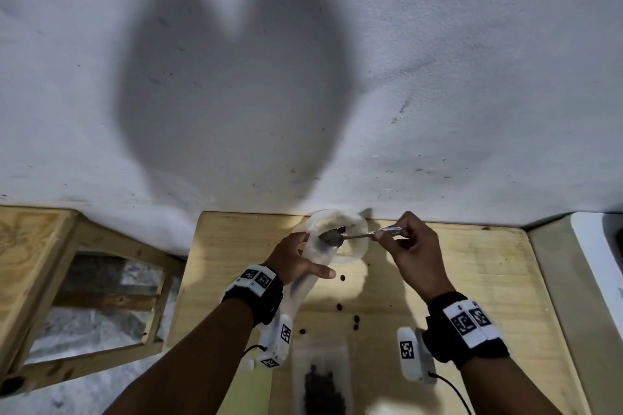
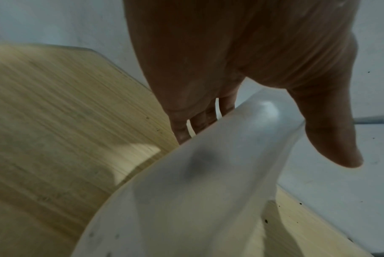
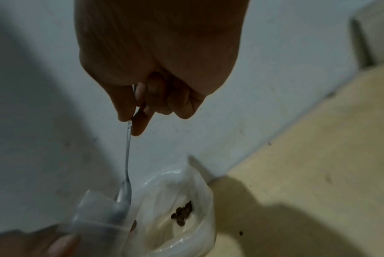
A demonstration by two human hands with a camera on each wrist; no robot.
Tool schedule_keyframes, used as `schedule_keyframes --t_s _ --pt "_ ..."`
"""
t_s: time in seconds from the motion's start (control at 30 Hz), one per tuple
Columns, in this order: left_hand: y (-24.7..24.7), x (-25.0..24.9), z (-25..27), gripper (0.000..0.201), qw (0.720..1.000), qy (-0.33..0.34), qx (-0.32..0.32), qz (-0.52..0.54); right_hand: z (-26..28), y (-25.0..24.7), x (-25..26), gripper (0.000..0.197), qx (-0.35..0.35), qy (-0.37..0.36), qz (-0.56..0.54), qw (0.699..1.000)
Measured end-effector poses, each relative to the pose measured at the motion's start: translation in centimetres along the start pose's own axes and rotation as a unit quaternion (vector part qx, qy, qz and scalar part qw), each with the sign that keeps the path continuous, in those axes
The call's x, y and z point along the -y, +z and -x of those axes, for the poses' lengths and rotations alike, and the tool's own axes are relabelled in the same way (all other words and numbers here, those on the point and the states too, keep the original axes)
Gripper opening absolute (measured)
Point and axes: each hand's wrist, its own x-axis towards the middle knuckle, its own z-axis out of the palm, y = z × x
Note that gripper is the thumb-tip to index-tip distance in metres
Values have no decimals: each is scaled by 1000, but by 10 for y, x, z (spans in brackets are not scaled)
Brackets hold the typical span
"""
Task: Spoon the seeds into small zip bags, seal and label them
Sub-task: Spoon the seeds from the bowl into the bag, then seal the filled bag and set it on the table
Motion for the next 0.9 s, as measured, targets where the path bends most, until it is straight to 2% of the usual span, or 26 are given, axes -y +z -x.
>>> schedule_keyframes --t_s 0.07,0.1,0.17,0.23,0.3,0.37,0.5,0.63,0.77,0.8,0.83,0.87,0.9 --pt "0 -1 1 115 1000 3 -1 1 0 5 6 36 37 -37 40 998" --pt "1 -1 1 114 1000 7 -4 4 0 6 9 32 32 -46 37 998" --pt "1 -1 1 110 1000 12 -9 13 -1 6 9 30 -25 -41 0 999" --pt "2 0 3 105 1000 10 -16 21 -2 3 1 33 -118 -4 -59 991" --pt "2 2 6 114 999 6 -31 19 0 2 -10 26 -190 48 -85 977" --pt "3 8 7 125 999 6 -50 18 5 5 -21 20 -214 104 -80 968" --pt "3 12 18 117 993 24 -112 27 13 19 -39 15 -192 195 -52 960" --pt "6 15 31 101 985 54 -157 40 12 28 -52 13 -130 273 -44 952" --pt "6 10 46 94 983 92 -156 29 17 20 -57 26 -83 284 78 952" --pt "5 9 48 89 983 104 -152 27 20 16 -58 40 -71 281 124 949" --pt "5 7 51 87 982 115 -149 24 24 13 -54 52 -68 263 158 949" --pt "4 4 53 88 981 127 -145 21 28 11 -46 54 -76 226 173 956" --pt "3 1 55 90 980 138 -141 15 31 10 -34 45 -86 177 163 967"
